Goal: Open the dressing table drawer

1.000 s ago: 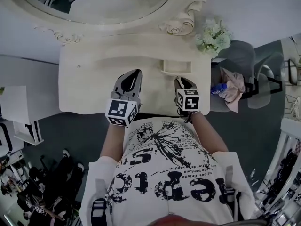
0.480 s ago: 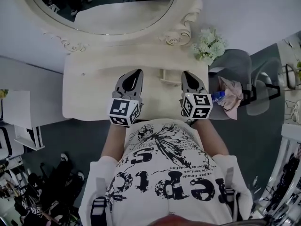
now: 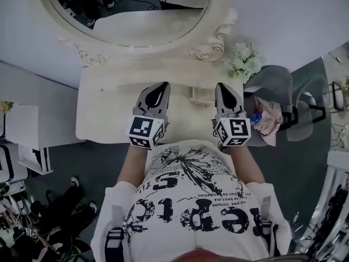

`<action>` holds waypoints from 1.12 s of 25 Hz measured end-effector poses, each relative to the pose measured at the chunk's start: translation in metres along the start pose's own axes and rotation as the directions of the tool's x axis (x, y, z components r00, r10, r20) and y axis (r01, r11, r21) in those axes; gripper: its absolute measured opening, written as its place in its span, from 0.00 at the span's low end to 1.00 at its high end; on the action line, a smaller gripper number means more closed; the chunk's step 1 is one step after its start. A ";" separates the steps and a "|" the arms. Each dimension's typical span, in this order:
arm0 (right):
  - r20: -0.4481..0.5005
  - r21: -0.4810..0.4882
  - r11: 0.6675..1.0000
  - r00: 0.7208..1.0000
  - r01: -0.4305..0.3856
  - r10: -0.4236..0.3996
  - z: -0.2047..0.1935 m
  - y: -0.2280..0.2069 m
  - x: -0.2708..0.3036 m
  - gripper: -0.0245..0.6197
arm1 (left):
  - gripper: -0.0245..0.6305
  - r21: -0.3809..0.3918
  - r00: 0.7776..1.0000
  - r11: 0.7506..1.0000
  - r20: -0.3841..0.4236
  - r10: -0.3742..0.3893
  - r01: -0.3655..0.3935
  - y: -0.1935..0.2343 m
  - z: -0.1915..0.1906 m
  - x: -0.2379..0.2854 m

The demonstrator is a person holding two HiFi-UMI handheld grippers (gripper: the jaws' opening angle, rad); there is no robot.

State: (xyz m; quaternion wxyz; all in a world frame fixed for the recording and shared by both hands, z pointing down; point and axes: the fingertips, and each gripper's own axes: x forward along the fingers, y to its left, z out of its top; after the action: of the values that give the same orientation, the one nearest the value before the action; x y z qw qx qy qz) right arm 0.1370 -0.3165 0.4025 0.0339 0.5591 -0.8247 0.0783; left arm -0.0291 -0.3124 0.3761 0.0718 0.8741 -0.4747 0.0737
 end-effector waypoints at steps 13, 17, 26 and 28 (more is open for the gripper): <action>-0.010 -0.003 0.999 0.999 -0.052 0.052 -0.003 0.008 -0.001 0.06 | 0.07 -0.016 1.000 1.000 -0.004 -0.005 0.005 -0.005 -0.003 0.000; -0.011 -0.016 0.998 0.998 -0.059 0.059 -0.003 0.010 -0.002 0.06 | 0.07 -0.017 1.000 1.000 -0.009 -0.006 0.006 -0.007 -0.004 0.001; 0.016 -0.029 0.998 0.999 -0.048 0.049 0.002 0.006 -0.007 0.06 | 0.07 -0.011 1.000 1.000 -0.009 -0.025 0.025 -0.015 -0.005 0.004; 0.021 -0.030 0.998 0.999 -0.049 0.049 0.003 0.006 -0.007 0.06 | 0.07 -0.009 1.000 1.000 -0.010 -0.025 0.025 -0.015 -0.004 0.005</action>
State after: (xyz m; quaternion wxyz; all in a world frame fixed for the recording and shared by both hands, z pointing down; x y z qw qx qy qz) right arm 0.1337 -0.3085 0.3977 0.0311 0.5391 -0.8395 0.0606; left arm -0.0143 -0.3078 0.3806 0.0791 0.8793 -0.4637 0.0747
